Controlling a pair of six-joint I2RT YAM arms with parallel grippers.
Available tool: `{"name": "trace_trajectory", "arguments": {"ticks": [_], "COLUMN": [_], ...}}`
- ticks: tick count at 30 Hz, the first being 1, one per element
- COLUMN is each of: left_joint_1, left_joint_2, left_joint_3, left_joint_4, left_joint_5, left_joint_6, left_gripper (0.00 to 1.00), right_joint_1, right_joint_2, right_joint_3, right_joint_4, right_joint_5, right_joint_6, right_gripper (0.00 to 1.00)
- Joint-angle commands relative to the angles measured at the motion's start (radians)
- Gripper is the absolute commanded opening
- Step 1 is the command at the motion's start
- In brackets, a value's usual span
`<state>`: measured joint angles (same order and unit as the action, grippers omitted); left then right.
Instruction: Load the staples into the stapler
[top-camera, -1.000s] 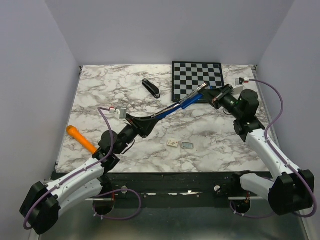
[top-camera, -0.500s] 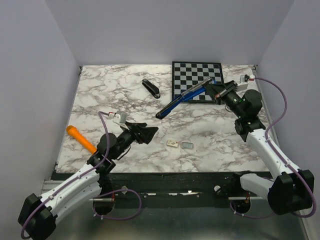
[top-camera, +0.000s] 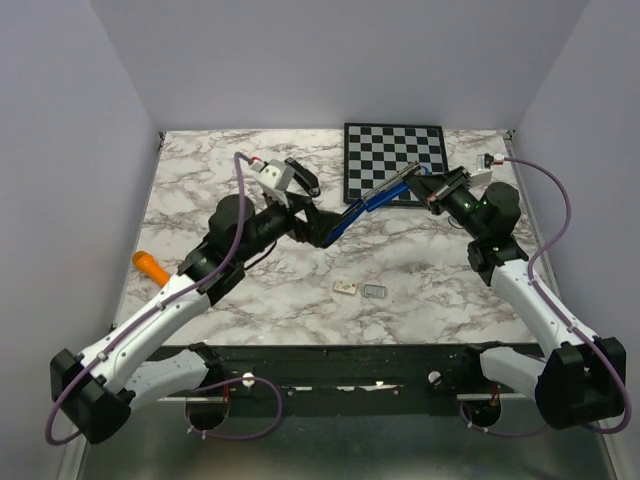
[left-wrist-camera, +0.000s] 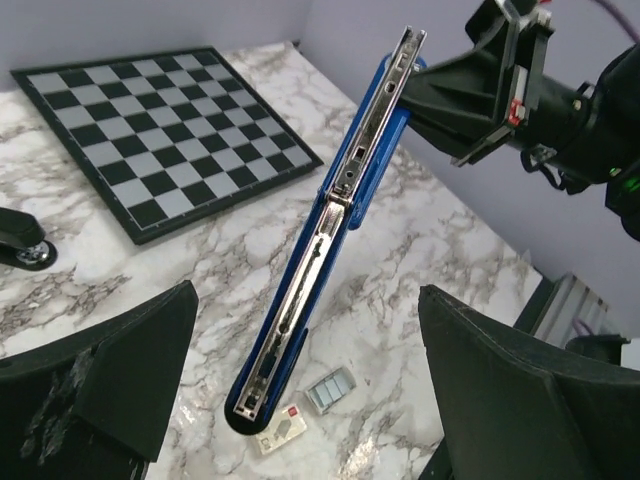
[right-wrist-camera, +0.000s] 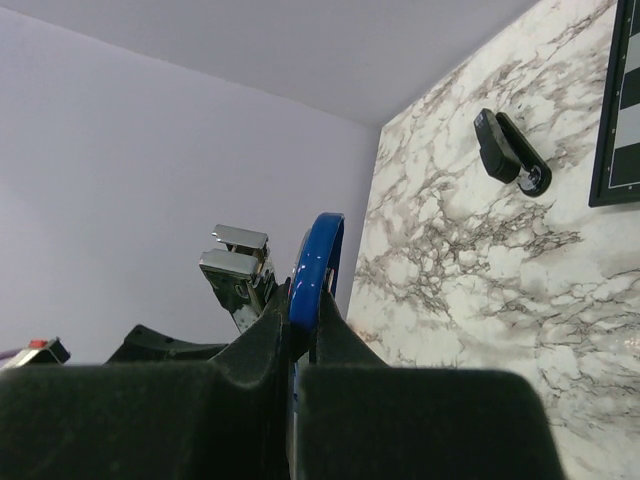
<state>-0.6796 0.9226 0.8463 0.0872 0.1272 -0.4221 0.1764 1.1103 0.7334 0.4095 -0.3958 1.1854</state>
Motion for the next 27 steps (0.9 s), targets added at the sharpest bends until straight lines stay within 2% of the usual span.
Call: {"name": "trace_trajectory", "arguments": {"ticks": [1, 6, 9, 10, 13, 19, 27], "left_joint_1": [0.005, 0.005, 0.006, 0.005, 0.005, 0.005, 0.005], "left_joint_2": [0.18, 0.312, 0.389, 0.424, 0.49, 0.577, 0.656], "left_joint_3": [0.166, 0.334, 0.387, 0.422, 0.485, 0.557, 0.628], "left_joint_4": [-0.138, -0.205, -0.231, -0.239, -0.273, -0.313, -0.36], "left_joint_5": [0.185, 0.267, 0.324, 0.336, 0.379, 0.376, 0.439], "left_joint_6": [0.1, 0.176, 0.2, 0.206, 0.215, 0.258, 0.293], "left_gripper": [0.99, 0.93, 0.87, 0.8, 0.73, 0.65, 0.55], "right_joint_1": [-0.002, -0.002, -0.003, -0.002, -0.003, -0.003, -0.003], "right_joint_2": [-0.013, -0.018, -0.021, -0.023, -0.026, -0.03, -0.029], "right_joint_3": [0.003, -0.006, -0.014, -0.015, -0.022, -0.031, -0.042], "right_joint_4": [0.063, 0.051, 0.051, 0.049, 0.051, 0.057, 0.071], "right_joint_5": [-0.028, -0.043, -0.052, -0.055, -0.057, -0.069, -0.081], "right_joint_6": [0.002, -0.004, -0.006, -0.006, -0.009, -0.006, 0.003], "right_gripper": [0.01, 0.01, 0.01, 0.01, 0.01, 0.01, 0.01]}}
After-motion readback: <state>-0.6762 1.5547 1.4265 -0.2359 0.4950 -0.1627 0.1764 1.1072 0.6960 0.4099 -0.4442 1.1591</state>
